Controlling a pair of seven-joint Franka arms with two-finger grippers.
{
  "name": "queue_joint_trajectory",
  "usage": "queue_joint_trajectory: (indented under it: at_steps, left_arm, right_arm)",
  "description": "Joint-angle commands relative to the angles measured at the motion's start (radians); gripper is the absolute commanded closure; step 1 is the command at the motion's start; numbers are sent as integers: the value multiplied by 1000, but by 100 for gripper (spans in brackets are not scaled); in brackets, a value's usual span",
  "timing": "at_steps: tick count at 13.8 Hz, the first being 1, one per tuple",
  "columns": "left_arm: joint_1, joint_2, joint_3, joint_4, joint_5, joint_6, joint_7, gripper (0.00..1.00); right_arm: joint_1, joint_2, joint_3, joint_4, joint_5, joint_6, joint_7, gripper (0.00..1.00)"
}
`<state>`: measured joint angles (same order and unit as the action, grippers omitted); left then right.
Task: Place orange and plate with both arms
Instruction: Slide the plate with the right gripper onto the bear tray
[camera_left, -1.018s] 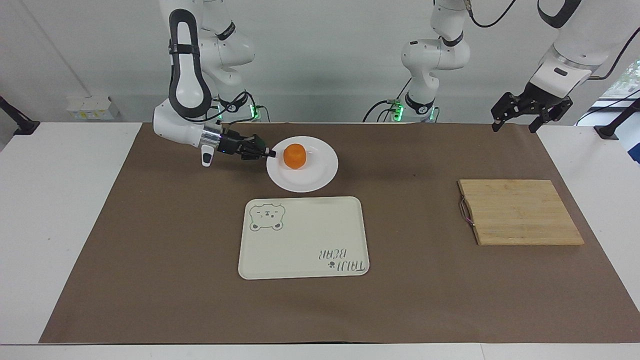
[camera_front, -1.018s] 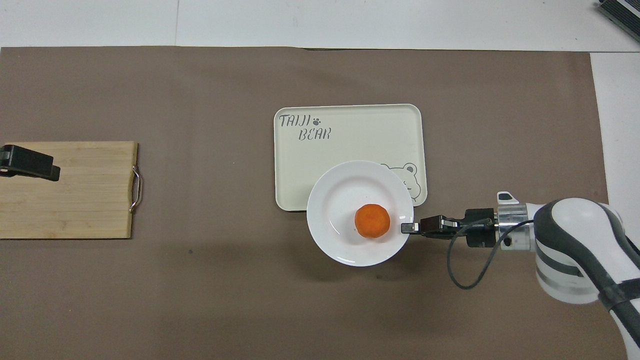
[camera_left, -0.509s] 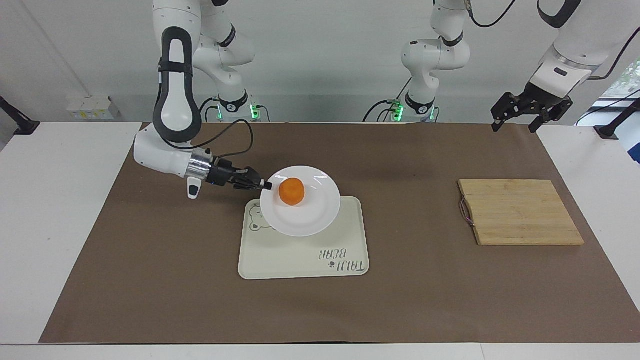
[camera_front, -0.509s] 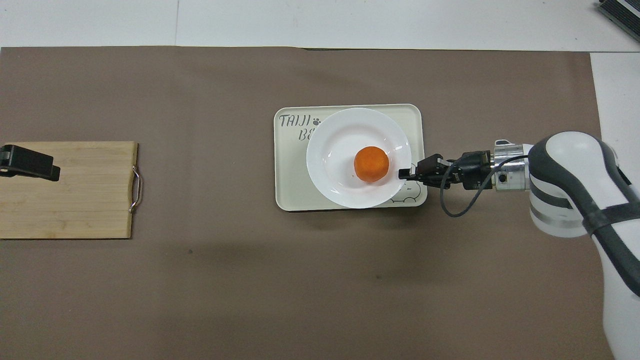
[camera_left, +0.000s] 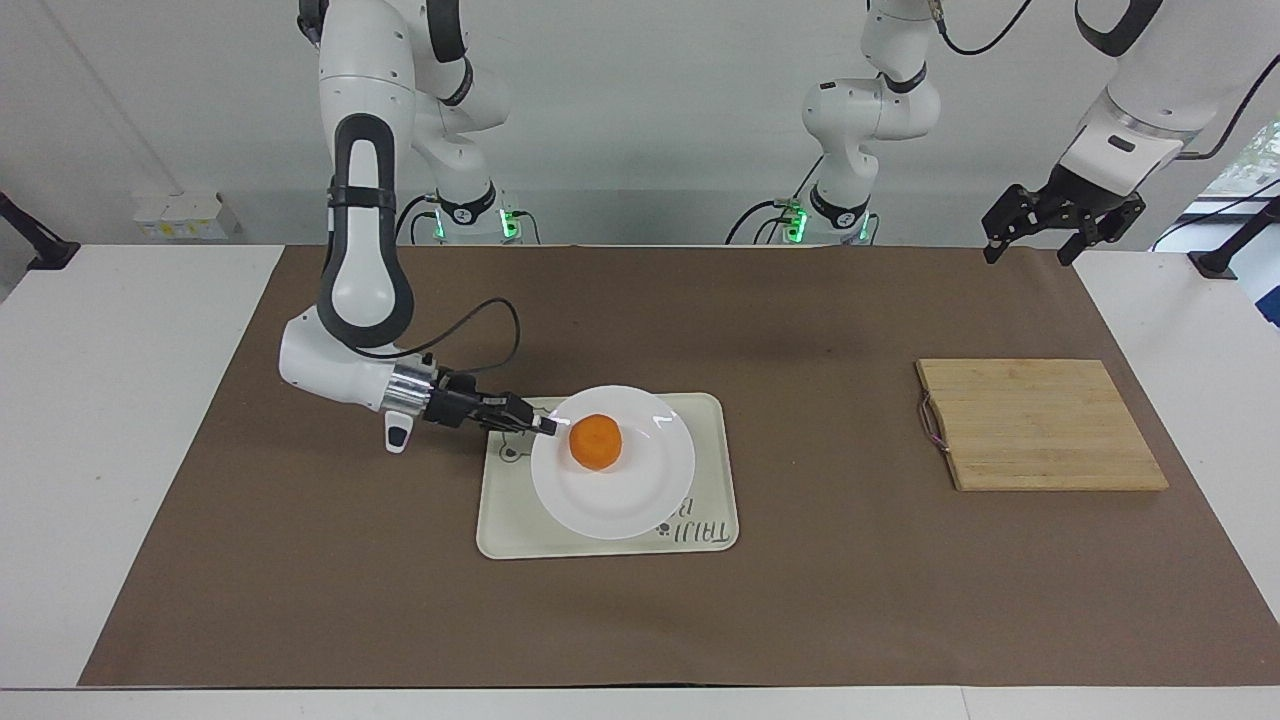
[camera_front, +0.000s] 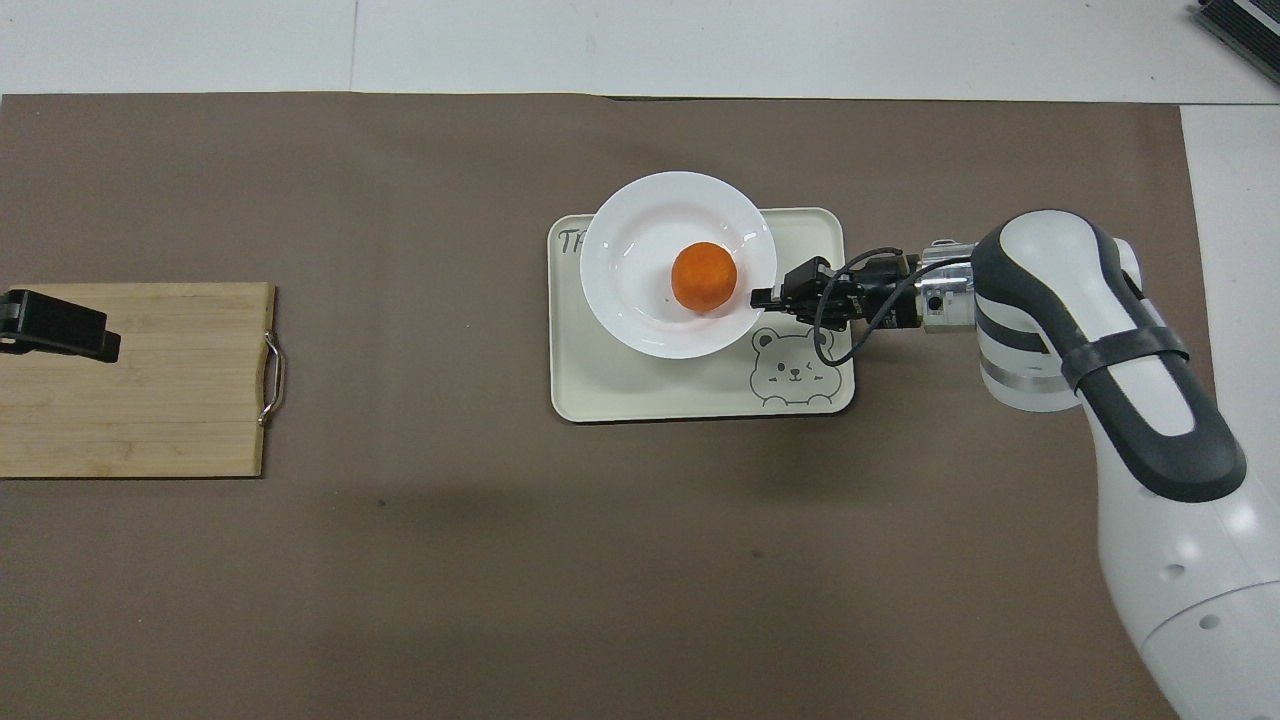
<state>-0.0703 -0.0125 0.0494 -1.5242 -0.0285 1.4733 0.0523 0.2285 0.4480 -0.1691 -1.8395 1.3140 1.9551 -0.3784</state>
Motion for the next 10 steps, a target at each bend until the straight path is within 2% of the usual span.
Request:
queue_joint_trajectory:
  at_steps: [1, 3, 7, 10]
  left_arm:
    - [-2, 9, 3, 22, 5, -25, -9, 0]
    - [-2, 8, 3, 22, 5, -25, -9, 0]
    - [-2, 9, 3, 22, 5, -25, -11, 0]
    - [-2, 9, 3, 22, 5, -25, -9, 0]
  right_arm:
    - [-11, -3, 2, -30, -1, -2, -23, 100]
    - [-5, 14, 2, -44, 1, 2, -72, 100]
    - [-3, -9, 0, -110, -4, -5, -123, 100]
    - [-12, -14, -1, -119, -45, -5, -123, 100]
